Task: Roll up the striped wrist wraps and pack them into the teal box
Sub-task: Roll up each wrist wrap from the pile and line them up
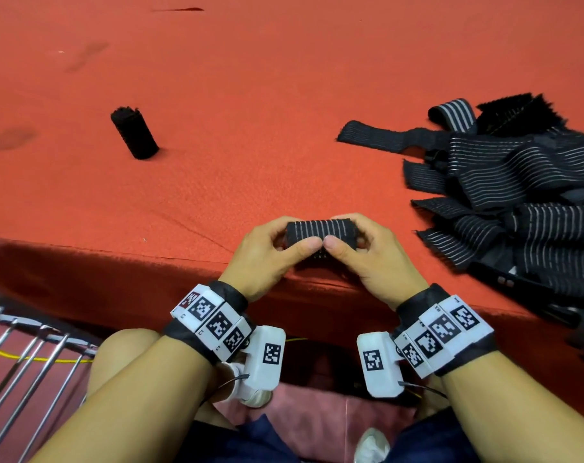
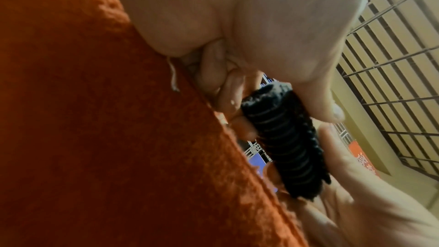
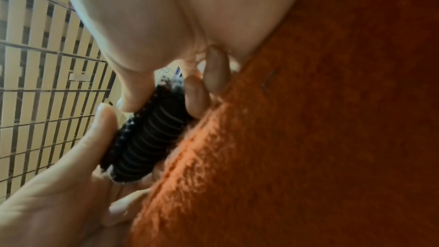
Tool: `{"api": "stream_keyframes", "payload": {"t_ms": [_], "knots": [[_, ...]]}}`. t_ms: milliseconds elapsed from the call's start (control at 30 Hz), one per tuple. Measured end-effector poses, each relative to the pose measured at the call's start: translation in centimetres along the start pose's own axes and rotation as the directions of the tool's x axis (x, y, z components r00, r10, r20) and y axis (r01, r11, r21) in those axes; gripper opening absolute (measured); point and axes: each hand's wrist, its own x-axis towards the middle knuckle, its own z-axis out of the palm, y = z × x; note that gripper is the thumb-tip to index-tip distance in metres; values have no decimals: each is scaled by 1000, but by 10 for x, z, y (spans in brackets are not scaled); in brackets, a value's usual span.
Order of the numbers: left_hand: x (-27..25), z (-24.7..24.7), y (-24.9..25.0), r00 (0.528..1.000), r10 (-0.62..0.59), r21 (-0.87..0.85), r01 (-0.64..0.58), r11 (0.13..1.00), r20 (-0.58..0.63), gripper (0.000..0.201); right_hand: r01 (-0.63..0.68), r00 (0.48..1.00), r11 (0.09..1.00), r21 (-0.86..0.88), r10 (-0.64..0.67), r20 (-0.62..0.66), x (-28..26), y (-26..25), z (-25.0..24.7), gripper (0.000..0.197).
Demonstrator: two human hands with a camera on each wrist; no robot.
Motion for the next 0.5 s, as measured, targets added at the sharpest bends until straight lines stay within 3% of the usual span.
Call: {"api": "stream_keyframes", "payload": {"t_ms": [200,367,500], "knots": [[-1,1,-2,999,-16,23,15,1000,35,46,-1,1000,999,-48,0,-23,0,1,1,35],[1,0,-4,1000,3,36,-4,999,29,34,21,1000,991,-131,-24,-17,1,4,0,26],[1,2,-5,1000,-17,15,17,1000,-12,35,6,999,992,-129,-11,-35,4,2,2,33]]}}
